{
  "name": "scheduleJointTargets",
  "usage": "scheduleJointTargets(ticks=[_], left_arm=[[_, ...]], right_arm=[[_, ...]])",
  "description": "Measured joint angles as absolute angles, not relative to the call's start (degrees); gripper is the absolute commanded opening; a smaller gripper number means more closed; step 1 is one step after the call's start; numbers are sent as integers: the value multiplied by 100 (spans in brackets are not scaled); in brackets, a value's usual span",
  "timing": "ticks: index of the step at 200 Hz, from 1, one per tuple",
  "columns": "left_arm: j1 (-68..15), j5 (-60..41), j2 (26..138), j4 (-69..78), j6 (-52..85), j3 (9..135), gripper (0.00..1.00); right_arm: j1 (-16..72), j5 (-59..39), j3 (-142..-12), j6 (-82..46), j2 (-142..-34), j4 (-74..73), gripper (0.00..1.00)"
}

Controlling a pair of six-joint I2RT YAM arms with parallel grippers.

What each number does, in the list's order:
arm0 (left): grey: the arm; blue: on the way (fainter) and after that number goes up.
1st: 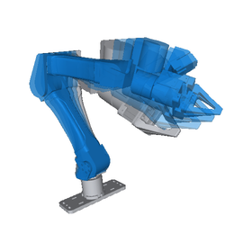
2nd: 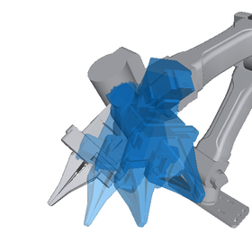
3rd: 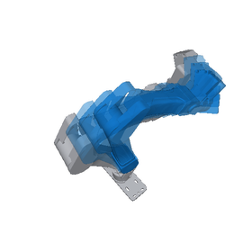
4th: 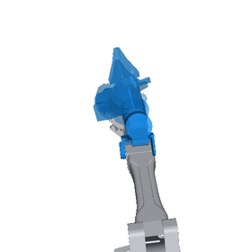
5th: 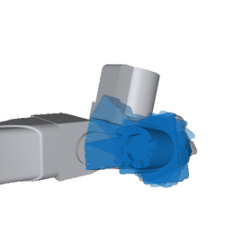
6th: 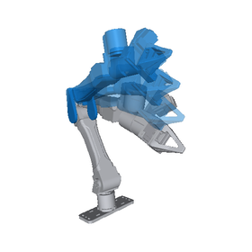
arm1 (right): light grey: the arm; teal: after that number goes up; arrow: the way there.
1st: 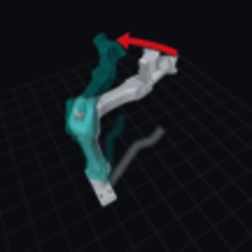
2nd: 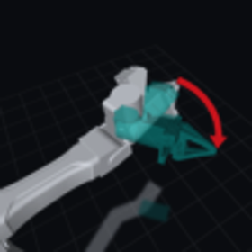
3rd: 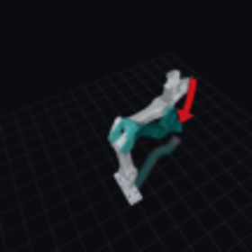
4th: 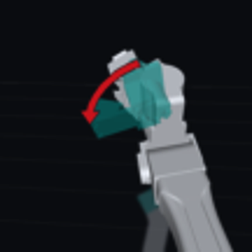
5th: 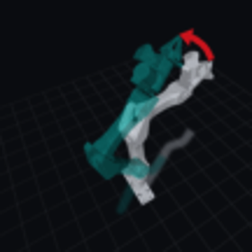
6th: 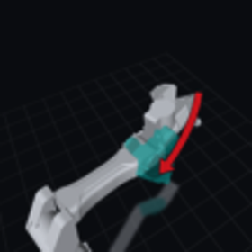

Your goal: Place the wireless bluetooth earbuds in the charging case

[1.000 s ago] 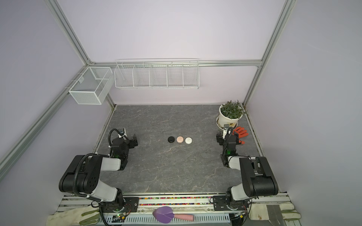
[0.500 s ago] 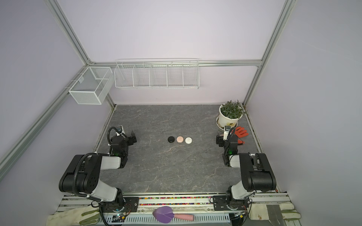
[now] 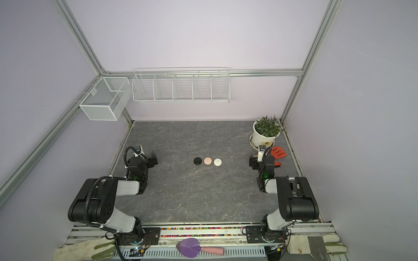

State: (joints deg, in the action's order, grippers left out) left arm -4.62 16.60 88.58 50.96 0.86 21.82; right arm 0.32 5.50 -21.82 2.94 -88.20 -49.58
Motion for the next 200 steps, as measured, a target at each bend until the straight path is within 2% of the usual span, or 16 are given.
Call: scheduleJointTargets(ticks=[164,166,170,174,175,176,180,183,186,187,190,195,196,200], left_arm=[[-412,1647,8858,5068,106,2198,99],[-412,1647,8858,5068,106,2198,96],[-412,1647,8858,5070,106,2198,72],[-412,1645,8858,5070,104,2198,15],[-412,1645,8858,5070,106,2198,4],[-412,1643,8858,5070,115,2198,0],[-412,1645,8858,5070,132,2198,0],[-412,1643,8858,5070,126,2198,0],[-412,1645,8858,5072,139,2198,0],[-412,1640,8858,5070,137,2198,0],[-412,1640,8858,5070,137,2198,0],[-412,1638,8858,5070,139,2198,0],[-412,1638,8858,5070,139,2198,0],[-412,1640,8858,5070,139,2198,0]], right_arm=[[1,467,-2182,274,-8820,-4950,88],[-1,464,-2182,274,-8820,-4950,89],[-1,462,-2182,274,-8820,-4947,89],[-3,462,-2182,274,-8820,-4947,99],[-1,462,-2182,272,-8820,-4945,90],[-3,460,-2182,266,-8820,-4945,82],[-3,458,-2182,263,-8820,-4943,50],[-8,445,-2182,279,-8820,-4941,34],[-16,438,-2182,261,-8820,-4936,13],[-21,425,-2182,252,-8820,-4934,10],[-30,405,-2185,255,-8820,-4932,6],[-36,392,-2185,248,-8820,-4928,7],[-40,381,-2185,246,-8820,-4928,8],[-51,373,-2185,244,-8820,-4923,27]])
